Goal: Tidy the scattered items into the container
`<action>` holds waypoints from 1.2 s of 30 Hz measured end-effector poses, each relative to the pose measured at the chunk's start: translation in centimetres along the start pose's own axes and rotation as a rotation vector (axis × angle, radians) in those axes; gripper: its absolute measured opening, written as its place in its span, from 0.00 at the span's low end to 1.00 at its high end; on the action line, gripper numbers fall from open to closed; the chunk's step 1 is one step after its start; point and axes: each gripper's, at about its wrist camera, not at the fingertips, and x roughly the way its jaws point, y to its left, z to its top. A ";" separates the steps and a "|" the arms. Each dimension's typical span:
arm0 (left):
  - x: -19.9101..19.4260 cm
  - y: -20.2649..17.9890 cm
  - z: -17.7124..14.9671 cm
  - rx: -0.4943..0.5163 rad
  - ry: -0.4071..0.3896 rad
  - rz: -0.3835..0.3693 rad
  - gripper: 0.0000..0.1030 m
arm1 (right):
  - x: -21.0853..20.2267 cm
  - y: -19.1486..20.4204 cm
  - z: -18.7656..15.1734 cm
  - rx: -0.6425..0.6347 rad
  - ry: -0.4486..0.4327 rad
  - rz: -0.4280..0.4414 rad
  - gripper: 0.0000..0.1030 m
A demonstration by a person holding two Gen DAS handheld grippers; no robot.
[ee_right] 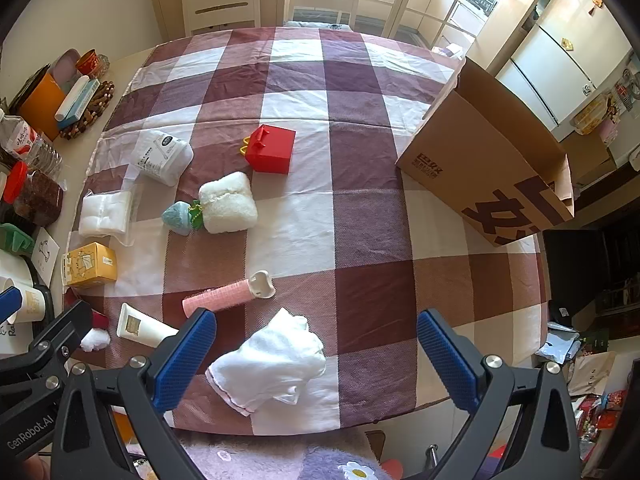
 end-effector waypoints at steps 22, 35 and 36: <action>0.0 0.0 0.0 -0.007 -0.002 0.004 0.99 | 0.0 0.0 0.2 -0.005 -0.004 -0.005 1.00; 0.0 0.0 0.0 -0.012 -0.002 0.006 0.99 | 0.0 0.0 0.2 -0.005 -0.004 -0.005 1.00; 0.0 0.0 0.0 -0.013 -0.002 0.006 0.99 | 0.0 0.1 0.2 -0.005 -0.005 -0.005 1.00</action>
